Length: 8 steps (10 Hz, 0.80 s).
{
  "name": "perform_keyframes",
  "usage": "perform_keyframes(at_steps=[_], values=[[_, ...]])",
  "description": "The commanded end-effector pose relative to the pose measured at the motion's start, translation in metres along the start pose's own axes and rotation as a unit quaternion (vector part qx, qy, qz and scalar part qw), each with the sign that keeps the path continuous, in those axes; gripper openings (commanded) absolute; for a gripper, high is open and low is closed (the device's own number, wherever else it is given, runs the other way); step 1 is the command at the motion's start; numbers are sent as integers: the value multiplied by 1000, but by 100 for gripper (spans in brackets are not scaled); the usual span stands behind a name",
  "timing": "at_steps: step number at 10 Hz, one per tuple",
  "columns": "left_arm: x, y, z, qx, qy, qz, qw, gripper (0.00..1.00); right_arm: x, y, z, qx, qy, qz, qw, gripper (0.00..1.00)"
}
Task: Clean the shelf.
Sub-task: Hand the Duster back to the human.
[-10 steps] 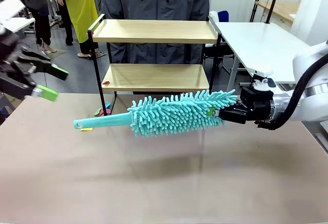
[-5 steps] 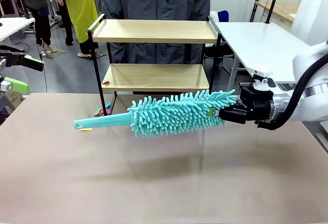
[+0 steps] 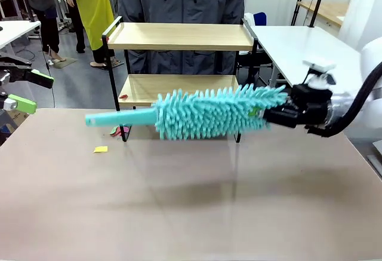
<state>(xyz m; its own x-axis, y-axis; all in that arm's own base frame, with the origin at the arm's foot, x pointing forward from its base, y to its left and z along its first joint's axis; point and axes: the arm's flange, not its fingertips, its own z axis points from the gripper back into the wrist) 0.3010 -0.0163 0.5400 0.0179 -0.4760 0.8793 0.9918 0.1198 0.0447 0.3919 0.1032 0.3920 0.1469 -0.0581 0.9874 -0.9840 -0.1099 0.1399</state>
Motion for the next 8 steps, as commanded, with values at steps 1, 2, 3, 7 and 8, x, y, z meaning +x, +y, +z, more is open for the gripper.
perform_keyframes(at_steps=[1, 2, 3, 7, 8], values=[[2, 3, 1, 0, -18, -10, 1000, 100, 47, 22, 9, -24, -58, 17, 998, 16], [2, 3, 1, 0, -18, -10, 1000, 100, 67, 31, 13, -39, -73, 32, 996, 16], [2, 3, 1, 0, -18, -10, 1000, 100, 90, 39, 18, -81, -85, 50, 992, 16], [2, 3, 1, 0, -18, -10, 1000, 100, 145, 69, 67, -310, -132, 109, 935, 16], [2, 3, 1, 0, -18, -10, 1000, 100, 152, 77, 86, -367, -153, 122, 909, 16]])
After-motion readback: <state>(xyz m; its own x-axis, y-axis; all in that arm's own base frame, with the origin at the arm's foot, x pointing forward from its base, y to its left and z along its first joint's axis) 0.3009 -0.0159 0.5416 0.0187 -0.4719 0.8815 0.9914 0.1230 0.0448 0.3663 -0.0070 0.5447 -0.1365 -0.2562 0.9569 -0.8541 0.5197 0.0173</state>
